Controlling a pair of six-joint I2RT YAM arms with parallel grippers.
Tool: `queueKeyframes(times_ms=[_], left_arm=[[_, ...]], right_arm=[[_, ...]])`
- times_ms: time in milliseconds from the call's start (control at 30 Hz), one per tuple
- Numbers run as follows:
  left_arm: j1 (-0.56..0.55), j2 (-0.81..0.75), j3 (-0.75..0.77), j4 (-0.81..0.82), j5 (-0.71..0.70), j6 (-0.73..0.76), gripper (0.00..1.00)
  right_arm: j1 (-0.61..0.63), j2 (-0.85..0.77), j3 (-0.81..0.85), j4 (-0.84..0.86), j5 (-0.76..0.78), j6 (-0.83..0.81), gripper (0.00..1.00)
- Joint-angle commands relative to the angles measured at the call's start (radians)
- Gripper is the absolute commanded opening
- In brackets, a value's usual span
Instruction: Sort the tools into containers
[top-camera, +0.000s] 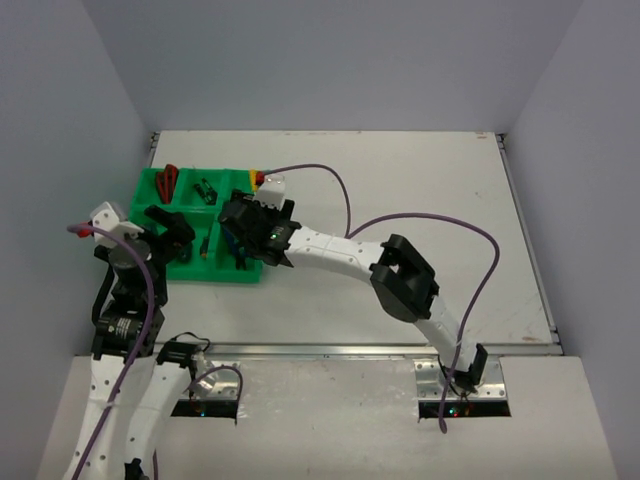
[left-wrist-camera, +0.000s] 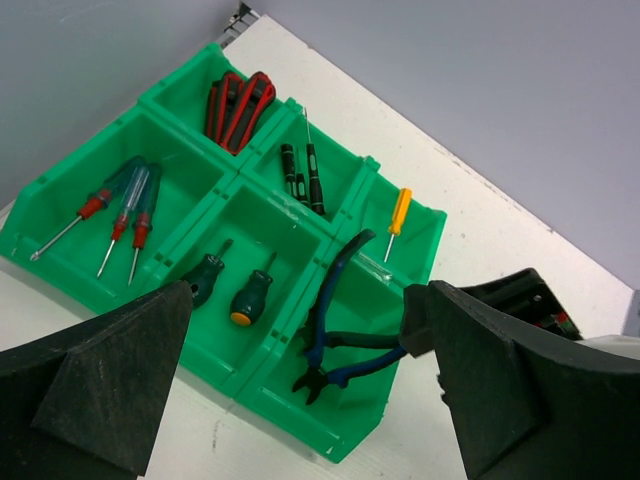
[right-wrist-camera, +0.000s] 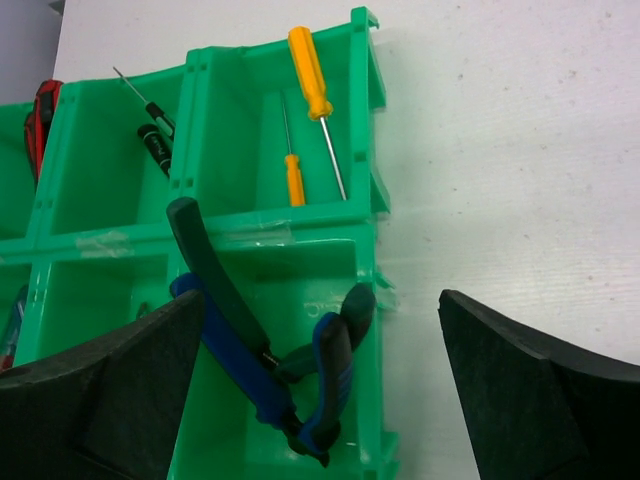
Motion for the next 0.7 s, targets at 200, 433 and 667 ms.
queueKeyframes(times_ms=[200, 433, 667], left_arm=[[-0.005, 0.133, 0.05, 0.022, 0.146, 0.105, 1.0], [-0.048, 0.19, 0.066, 0.063, 0.242, 0.194, 1.0], [-0.082, 0.171, 0.167, 0.03, 0.173, 0.257, 1.0]], right_arm=[[-0.066, -0.628, -0.471, 0.028, -0.19, -0.641, 0.99], [-0.068, -1.16, -0.794, -0.336, 0.124, -0.71, 0.99], [-0.068, -1.674, -0.858, -0.633, 0.093, -0.61, 0.99]])
